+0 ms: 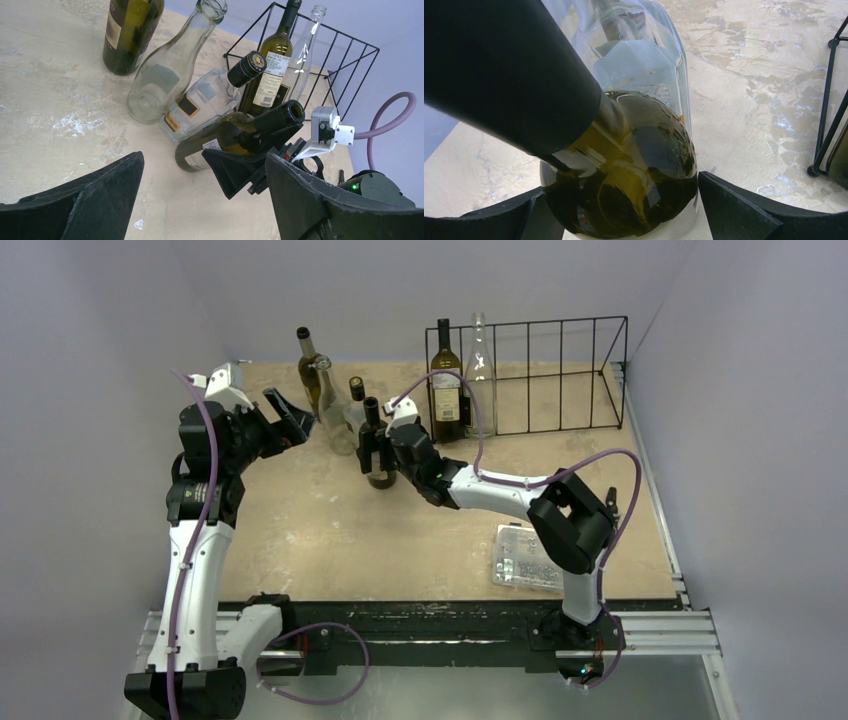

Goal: Put the wine bottle on the wine rack

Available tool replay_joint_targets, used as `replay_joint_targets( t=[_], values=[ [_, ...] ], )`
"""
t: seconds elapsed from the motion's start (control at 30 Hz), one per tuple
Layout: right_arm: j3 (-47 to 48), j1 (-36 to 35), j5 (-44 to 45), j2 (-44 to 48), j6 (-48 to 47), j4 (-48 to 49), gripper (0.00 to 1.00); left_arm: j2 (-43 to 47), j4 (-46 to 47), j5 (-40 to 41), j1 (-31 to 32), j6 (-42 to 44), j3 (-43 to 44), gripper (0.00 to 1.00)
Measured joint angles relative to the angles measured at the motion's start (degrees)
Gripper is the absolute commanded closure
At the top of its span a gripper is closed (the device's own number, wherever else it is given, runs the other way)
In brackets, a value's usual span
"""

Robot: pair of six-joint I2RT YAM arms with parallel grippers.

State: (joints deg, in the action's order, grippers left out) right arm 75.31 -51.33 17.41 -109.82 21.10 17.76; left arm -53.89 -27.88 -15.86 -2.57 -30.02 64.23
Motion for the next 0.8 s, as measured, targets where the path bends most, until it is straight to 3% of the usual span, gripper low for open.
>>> replay_joint_targets(
  t=[0.2,0.53,0.8],
  values=[
    [0.0,0.0,0.1,-0.1,-0.5,0.0,0.16,0.0,0.0,0.0,0.0,0.0,0.0,0.09],
    [-1.4,0.0,-0.4,1.8,-0.9,-0.7,0.45,0.0,0.0,0.0,0.0,0.0,0.0,0.09],
    [-3.8,0.0,-0.4,4.7,-0.7,-2.2,0.59,0.0,0.0,0.0,0.0,0.0,0.0,0.1]
  ],
)
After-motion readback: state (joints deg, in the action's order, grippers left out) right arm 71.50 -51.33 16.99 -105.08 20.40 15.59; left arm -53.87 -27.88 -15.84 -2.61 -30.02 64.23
